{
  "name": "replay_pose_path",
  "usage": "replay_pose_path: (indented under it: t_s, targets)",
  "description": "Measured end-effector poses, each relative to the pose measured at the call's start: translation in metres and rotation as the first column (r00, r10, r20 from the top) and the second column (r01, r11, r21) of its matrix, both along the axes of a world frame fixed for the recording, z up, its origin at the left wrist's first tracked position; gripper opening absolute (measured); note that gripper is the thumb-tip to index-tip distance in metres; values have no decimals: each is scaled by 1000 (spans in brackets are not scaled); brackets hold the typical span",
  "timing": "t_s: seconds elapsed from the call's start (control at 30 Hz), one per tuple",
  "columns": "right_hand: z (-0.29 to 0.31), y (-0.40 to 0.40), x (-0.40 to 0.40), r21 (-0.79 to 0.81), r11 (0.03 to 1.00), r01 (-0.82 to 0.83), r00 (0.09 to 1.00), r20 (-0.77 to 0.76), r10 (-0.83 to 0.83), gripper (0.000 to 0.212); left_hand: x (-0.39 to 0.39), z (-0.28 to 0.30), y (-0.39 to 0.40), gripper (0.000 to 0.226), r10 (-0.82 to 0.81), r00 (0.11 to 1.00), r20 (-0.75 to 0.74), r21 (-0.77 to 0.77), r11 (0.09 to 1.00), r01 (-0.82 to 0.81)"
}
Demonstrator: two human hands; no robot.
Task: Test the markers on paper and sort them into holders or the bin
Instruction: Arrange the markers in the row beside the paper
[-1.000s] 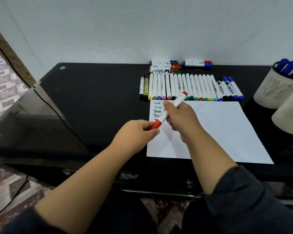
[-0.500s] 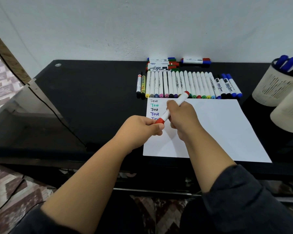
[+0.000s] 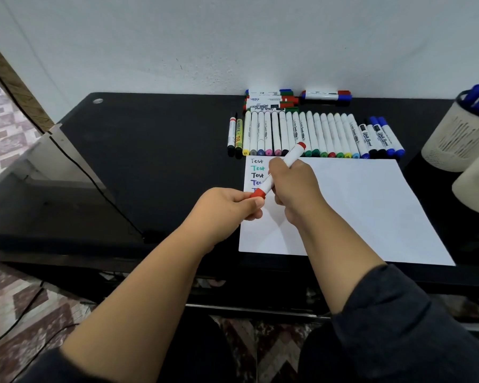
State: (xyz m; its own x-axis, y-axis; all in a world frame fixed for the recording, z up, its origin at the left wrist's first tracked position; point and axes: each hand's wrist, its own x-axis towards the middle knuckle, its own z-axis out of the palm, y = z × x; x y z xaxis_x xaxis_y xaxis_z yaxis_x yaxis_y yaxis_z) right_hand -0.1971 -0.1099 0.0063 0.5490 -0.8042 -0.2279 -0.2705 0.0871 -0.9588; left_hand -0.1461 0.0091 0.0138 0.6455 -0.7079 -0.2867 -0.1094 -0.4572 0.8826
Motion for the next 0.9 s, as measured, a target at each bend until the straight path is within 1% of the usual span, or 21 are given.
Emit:
replay_pose_path:
  t_s: [0.03,0.1,0.23,0.27,0.33,0.4,0.5,0.53,0.63,0.7,0.77,0.83,0.87,0.9]
  targets:
    - [-1,1,1,-3,1000,-4,1000,4,4,21,1,0,1,7,8,1000,-29,-17,1000,-9]
    - [-2,3,3,-11,1000,1,1000,2,-1,22,1,0,3,7,15,1000,0,-7,1000,-15]
    - [-3,4,8,-43,999,29,999,-26,-30,22,-4,2,2,17,-32,969,245,148,989,-4]
    - [-3,4,8,-47,998,29,999,-34,-31,21,-5,3,2,21,-42,960,277,168,986,-5]
    - [-3,5,9,-35,999,24,999,-46,-25,17,-6,4,3,23,-45,954,295,174,985,-8]
    - [-2,6,8,1,1000,8,999,-42,-8,17,-4,4,6,17,-19,970,241,136,991,-14]
    - [-2,8,6,34,999,-43,998,-41,44,21,-1,4,11,14,27,1000,11,29,999,-27]
    - [-1,9,6,34,998,-54,997,-44,56,21,0,3,13,11,25,999,-30,10,1000,-24]
    - [-1,11,6,34,998,-44,998,-35,45,22,1,3,14,9,33,998,-50,-2,999,-33]
    - [-2,12,7,27,999,-28,999,-39,29,21,-1,4,14,11,46,999,-3,27,999,-46]
    - [-3,12,9,32,999,-19,999,-46,21,19,-3,4,13,19,12,987,159,123,992,-32]
    - [-4,12,10,46,999,-9,999,-53,12,17,-6,5,13,26,-57,946,319,217,976,-14]
    - [-4,13,10,52,999,-7,998,-55,10,17,-7,5,13,27,-71,935,347,228,974,-11]
    - [-4,13,10,54,998,-9,998,-56,12,17,-6,5,14,27,-68,940,335,218,976,-7]
